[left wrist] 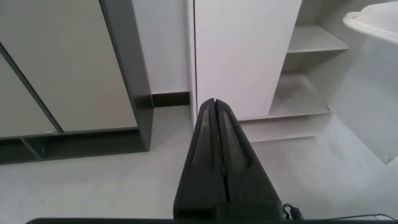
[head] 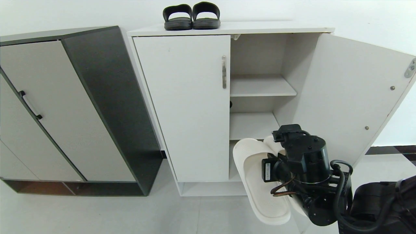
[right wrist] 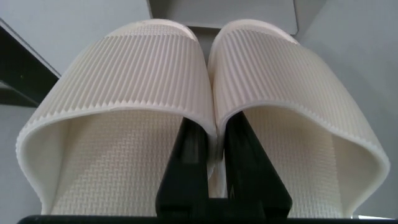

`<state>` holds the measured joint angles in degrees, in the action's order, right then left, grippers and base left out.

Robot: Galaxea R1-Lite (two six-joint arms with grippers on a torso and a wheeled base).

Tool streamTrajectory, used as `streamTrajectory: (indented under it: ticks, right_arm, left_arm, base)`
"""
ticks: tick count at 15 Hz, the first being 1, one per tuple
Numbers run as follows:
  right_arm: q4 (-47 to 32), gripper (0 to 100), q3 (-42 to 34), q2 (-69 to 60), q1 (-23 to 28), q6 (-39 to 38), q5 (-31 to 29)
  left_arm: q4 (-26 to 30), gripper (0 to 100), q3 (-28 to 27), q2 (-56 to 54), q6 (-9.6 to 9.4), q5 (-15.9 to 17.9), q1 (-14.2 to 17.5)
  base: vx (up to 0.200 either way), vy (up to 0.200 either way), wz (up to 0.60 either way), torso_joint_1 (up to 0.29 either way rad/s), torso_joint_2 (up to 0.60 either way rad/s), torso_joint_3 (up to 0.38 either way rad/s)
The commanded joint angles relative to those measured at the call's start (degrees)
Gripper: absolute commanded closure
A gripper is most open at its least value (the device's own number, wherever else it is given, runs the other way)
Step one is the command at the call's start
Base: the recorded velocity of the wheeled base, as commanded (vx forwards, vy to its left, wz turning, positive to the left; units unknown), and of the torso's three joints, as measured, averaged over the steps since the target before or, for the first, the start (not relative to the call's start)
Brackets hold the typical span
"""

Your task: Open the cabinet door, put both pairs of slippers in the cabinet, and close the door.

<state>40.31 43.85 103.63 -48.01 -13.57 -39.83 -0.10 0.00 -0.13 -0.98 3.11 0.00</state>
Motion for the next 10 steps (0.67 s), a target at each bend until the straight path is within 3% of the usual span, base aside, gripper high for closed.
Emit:
streamTrajectory:
  ticks: [1, 5, 9, 10]
  right_arm:
    - [0.3, 100, 1.4, 0.0, 0.0, 0.3, 0.1]
    - [0.3, 100, 6.2, 1.4, 0.1, 0.2, 0.0]
    - [0.3, 100, 7.0, 2.5, 0.1, 0.2, -1.1]
    - [0.4, 100, 7.1, 2.5, 0.1, 0.2, -1.0]
  left_arm:
    - [0.0, 100, 0.0, 0.1, 0.01, 0.0, 0.0]
    - [0.0, 100, 0.0, 0.1, -0.08, 0.0, 0.0]
    - [0.0, 100, 0.0, 0.1, -0.08, 0.0, 0.0]
    - [0.0, 100, 0.0, 0.1, -0.17, 0.0, 0.0]
  base:
    - [0.000, 0.000, 0.00, 0.000, 0.00, 0.000]
    - [0.000, 0.000, 0.00, 0.000, 0.00, 0.000]
    - [0.000, -0.200, 0.00, 0.005, 0.00, 0.002]
    - [0.000, 0.000, 0.00, 0.000, 0.00, 0.000]
